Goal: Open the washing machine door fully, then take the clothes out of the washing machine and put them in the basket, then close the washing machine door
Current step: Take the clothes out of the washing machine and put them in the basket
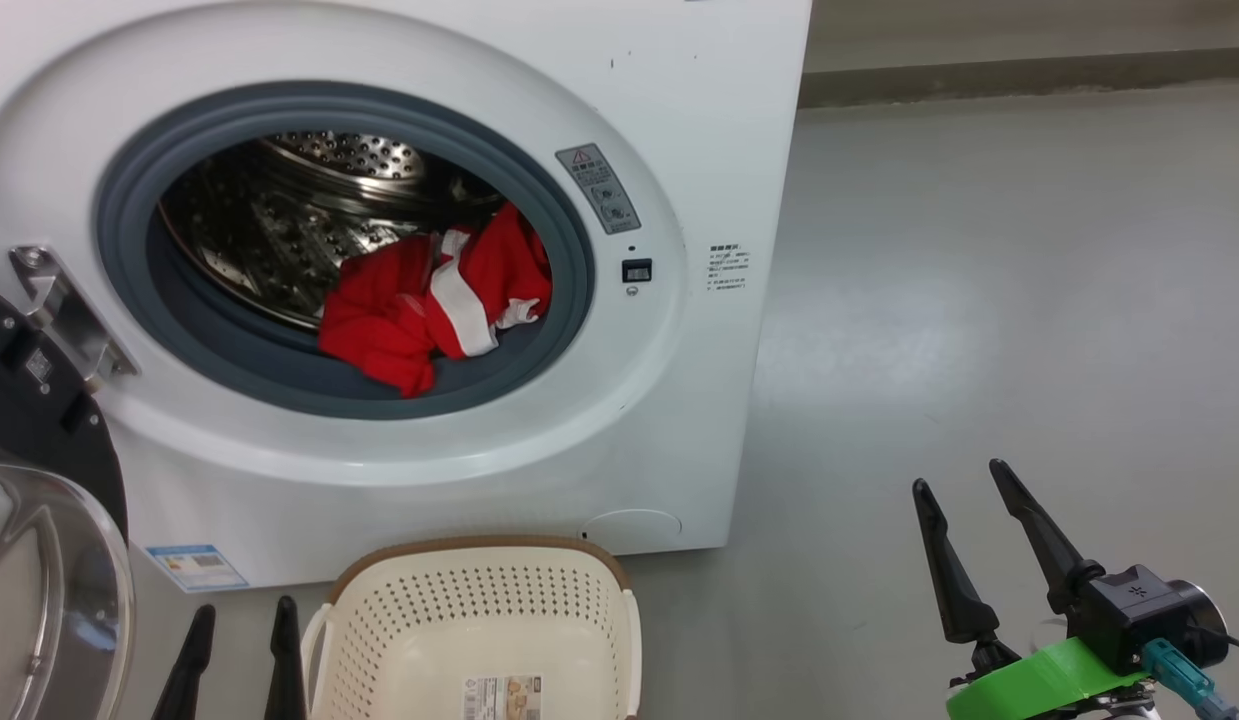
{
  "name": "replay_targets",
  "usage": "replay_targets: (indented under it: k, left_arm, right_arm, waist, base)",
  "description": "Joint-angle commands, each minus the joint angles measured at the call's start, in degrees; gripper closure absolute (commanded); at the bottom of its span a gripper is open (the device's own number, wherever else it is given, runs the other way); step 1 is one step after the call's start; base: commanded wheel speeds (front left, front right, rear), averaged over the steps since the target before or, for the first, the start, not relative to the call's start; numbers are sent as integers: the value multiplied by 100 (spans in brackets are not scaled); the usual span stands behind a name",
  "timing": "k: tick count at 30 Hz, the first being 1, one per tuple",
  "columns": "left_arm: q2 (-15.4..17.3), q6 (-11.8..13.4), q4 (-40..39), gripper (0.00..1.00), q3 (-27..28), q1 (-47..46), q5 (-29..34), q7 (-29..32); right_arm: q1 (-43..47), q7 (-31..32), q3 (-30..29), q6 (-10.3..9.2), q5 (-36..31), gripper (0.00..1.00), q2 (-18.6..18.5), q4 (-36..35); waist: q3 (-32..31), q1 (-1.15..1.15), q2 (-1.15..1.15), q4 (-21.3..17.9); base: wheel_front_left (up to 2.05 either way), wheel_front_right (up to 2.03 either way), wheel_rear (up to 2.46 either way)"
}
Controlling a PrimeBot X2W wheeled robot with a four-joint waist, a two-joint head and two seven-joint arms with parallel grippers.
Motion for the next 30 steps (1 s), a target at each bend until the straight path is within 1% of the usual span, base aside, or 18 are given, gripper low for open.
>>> replay_targets:
  k: [1, 9, 16, 17, 22, 30]
  left_arm:
    - [10, -41, -113, 0, 171, -347, -12, -69]
    - [-1, 32, -173, 0, 226, -829, 47, -69]
    - [-2, 92, -6, 0, 207, -1587, 171, -69]
    - [-2, 92, -6, 0, 207, -1587, 171, -69]
    - [-48, 68, 186, 0, 107, -2214, 198, -69]
    - [-74, 13, 593, 0, 71, -3212, 289, -69]
  right_arm:
    - [-208, -36, 180, 36, -77, 0, -21, -161]
    - [-561, -36, 265, 36, -92, 0, -54, -257]
    - [-867, -36, 285, 36, -86, 0, -111, -360]
    - [-867, -36, 285, 36, -86, 0, -111, -360]
    - [-1071, -36, 276, 36, -91, 0, -146, -437]
    - [-1313, -36, 239, 36, -79, 0, -166, -568]
  waist:
    - [100, 0, 0, 56]
    - [633, 0, 0, 187]
    - [1162, 0, 0, 349]
    - [1162, 0, 0, 349]
    - [1545, 0, 0, 369]
    - [2146, 0, 0, 251]
  base:
    - [0, 0, 0]
    - [0, 0, 0]
    - [0, 0, 0]
    - [0, 0, 0]
    - [0, 0, 0]
    - [0, 0, 0]
